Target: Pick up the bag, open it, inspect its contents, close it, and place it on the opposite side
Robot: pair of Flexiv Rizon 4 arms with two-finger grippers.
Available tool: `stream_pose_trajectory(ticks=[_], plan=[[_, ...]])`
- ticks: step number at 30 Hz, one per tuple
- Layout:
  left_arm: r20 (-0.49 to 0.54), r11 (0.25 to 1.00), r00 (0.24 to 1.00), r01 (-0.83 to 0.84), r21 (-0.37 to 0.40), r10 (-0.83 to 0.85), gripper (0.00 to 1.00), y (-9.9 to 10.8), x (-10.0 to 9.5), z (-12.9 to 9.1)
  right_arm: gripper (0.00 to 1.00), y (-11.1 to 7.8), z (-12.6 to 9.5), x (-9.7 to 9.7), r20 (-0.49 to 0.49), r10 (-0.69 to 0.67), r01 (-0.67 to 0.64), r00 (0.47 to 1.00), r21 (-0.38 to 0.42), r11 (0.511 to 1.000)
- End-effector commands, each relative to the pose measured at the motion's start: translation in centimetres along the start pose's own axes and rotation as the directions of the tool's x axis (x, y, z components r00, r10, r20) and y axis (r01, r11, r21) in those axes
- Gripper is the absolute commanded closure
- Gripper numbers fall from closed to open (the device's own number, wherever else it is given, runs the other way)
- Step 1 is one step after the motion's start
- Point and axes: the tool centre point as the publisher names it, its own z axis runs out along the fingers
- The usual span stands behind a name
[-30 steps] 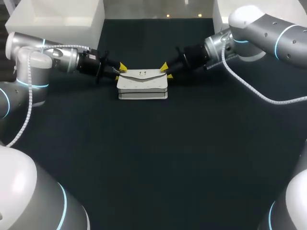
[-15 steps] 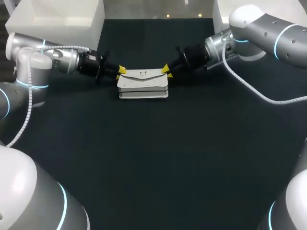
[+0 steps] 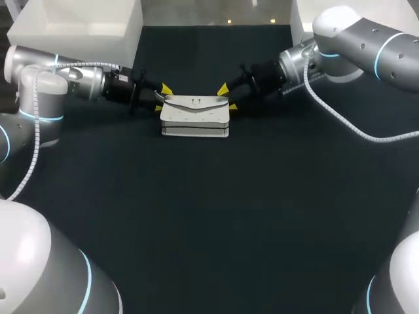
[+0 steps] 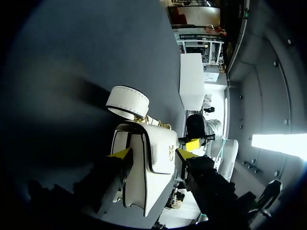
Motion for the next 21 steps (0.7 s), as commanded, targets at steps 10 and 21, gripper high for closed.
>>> stream_pose_trajectory(ticks=[10,21], plan=[[0.022,0.999,0.999,-0.046,0.005,0.046,0.42,3.0,0.9,-1.3,0.00,-0.3,-2.4,-0.8,0.072,0.020,-0.019,0.997,-0.022,1.000],[0.103,1.000,0.995,-0.018,-0.023,0.020,0.44,4.8,-0.2,-1.6,0.00,-0.9,-5.2,-1.8,0.139,0.040,-0.031,0.989,-0.069,0.997]])
